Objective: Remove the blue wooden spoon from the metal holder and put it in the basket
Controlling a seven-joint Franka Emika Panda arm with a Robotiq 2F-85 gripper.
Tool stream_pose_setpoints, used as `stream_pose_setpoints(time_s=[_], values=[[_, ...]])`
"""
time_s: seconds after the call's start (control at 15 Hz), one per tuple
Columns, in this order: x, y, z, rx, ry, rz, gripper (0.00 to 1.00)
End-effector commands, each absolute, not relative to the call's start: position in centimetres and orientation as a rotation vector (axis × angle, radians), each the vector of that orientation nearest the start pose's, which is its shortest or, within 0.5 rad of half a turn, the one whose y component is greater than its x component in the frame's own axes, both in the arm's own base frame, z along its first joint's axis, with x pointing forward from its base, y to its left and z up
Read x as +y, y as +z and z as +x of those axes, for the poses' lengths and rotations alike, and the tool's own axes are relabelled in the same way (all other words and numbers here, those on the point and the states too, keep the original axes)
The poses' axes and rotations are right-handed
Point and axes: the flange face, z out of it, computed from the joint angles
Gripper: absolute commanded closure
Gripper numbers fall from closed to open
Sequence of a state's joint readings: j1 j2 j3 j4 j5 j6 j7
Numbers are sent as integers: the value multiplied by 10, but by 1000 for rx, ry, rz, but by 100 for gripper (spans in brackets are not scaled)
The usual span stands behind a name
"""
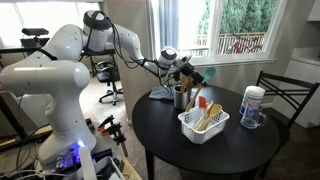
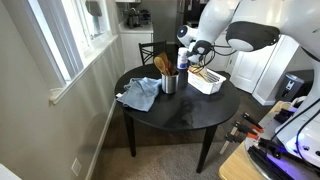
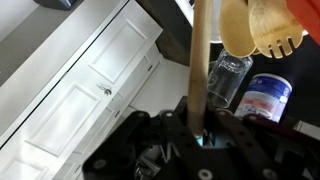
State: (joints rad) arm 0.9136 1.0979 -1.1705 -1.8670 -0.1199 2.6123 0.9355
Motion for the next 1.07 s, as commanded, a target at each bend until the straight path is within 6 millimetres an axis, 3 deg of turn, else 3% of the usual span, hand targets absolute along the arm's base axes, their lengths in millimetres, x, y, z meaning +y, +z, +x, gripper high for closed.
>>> stream_pose_setpoints(time_s=[0.0, 0.13, 0.2, 0.27, 0.87, 1.0], values=[[-78, 219, 664, -631, 574, 2021, 92], [-77, 207, 667, -589, 554, 2000, 92], [-76, 202, 668, -573, 548, 1994, 80], [-75, 199, 669, -557, 540, 1988, 60], [-55, 200, 676, -488, 570, 2002, 3], [-51, 202, 677, -488, 574, 2013, 0]])
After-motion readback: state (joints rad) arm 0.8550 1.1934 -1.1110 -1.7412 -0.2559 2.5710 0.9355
